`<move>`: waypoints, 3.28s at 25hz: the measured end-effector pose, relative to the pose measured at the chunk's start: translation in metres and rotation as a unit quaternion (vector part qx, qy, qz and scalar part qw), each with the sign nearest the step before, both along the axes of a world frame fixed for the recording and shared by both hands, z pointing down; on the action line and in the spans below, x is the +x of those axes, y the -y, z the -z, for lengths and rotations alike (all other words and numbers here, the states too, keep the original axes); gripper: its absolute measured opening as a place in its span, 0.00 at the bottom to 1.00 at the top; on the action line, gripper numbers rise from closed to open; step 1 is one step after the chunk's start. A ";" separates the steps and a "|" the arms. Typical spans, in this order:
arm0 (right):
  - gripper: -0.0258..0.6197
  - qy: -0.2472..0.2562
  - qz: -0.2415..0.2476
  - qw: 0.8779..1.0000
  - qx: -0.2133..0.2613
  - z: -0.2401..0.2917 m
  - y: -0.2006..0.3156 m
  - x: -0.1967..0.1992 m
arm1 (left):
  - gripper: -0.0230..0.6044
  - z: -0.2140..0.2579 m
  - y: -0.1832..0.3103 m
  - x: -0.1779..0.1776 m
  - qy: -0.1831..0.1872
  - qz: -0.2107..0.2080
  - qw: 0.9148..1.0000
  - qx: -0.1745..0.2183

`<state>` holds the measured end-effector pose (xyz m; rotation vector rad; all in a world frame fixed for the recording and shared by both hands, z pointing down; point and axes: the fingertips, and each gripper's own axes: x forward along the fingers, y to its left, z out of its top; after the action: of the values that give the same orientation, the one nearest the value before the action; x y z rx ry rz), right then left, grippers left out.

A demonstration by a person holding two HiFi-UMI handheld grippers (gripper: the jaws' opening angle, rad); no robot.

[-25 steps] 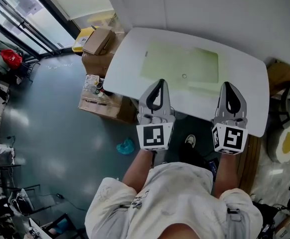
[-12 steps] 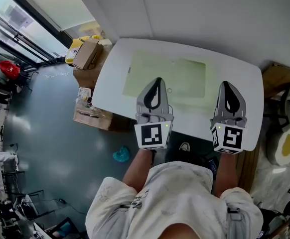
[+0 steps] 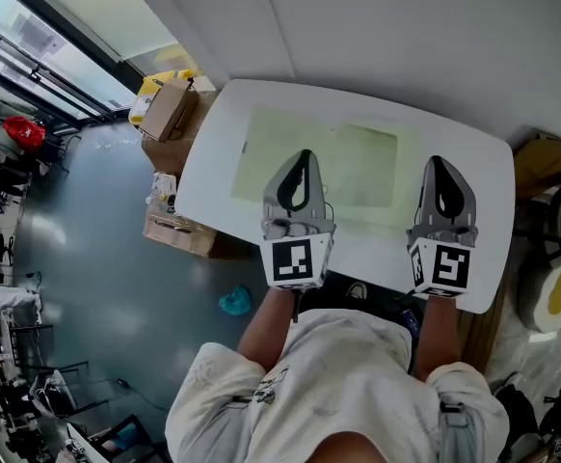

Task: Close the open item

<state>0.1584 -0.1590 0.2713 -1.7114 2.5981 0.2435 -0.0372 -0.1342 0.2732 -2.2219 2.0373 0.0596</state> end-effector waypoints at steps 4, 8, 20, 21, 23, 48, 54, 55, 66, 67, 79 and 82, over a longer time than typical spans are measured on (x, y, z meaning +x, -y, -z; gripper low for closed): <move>0.04 -0.003 0.008 1.000 0.001 -0.004 0.012 -0.020 | 0.04 -0.005 0.011 -0.013 0.000 0.000 1.000 0.000; 0.04 -0.005 0.015 1.000 0.001 -0.004 0.021 -0.042 | 0.04 -0.006 0.016 -0.032 0.001 0.006 1.000 -0.003; 0.04 -0.021 0.081 0.997 0.000 -0.011 0.029 -0.135 | 0.04 -0.022 0.009 -0.116 0.008 0.056 0.998 0.001; 0.04 -0.022 0.087 0.996 -0.001 -0.012 0.030 -0.142 | 0.04 -0.021 0.008 -0.122 0.008 0.063 0.998 -0.001; 0.04 -0.024 0.100 0.995 -0.001 -0.014 0.030 -0.157 | 0.04 -0.020 0.005 -0.134 -0.004 0.079 0.997 -0.009; 0.04 -0.043 0.180 0.981 -0.054 -0.071 0.033 -0.279 | 0.04 -0.112 -0.010 -0.236 -0.030 0.146 0.985 -0.082; 0.04 -0.046 0.190 0.978 -0.066 -0.090 0.035 -0.300 | 0.04 -0.144 -0.008 -0.253 -0.028 0.147 0.983 -0.103; 0.04 -0.048 0.192 0.978 -0.068 -0.093 0.035 -0.304 | 0.05 -0.150 -0.008 -0.255 -0.027 0.146 0.983 -0.108; 0.04 -0.064 0.202 0.973 -0.097 -0.124 0.040 -0.329 | 0.16 -0.211 -0.006 -0.271 -0.052 0.137 0.975 -0.165; 0.04 -0.067 0.203 0.972 -0.098 -0.126 0.040 -0.331 | 0.17 -0.216 -0.006 -0.272 -0.054 0.137 0.974 -0.170; 0.04 -0.095 0.211 0.966 -0.118 -0.150 0.042 -0.348 | 0.32 -0.284 -0.008 -0.283 -0.102 0.136 0.958 -0.232; 0.04 -0.099 0.208 0.965 -0.121 -0.155 0.044 -0.351 | 0.37 -0.301 -0.007 -0.284 -0.122 0.136 0.952 -0.244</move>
<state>-0.1924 -0.2029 0.4267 -1.1932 3.1684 0.0896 -0.3214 -0.1274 0.5737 -2.2458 2.7292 -0.2334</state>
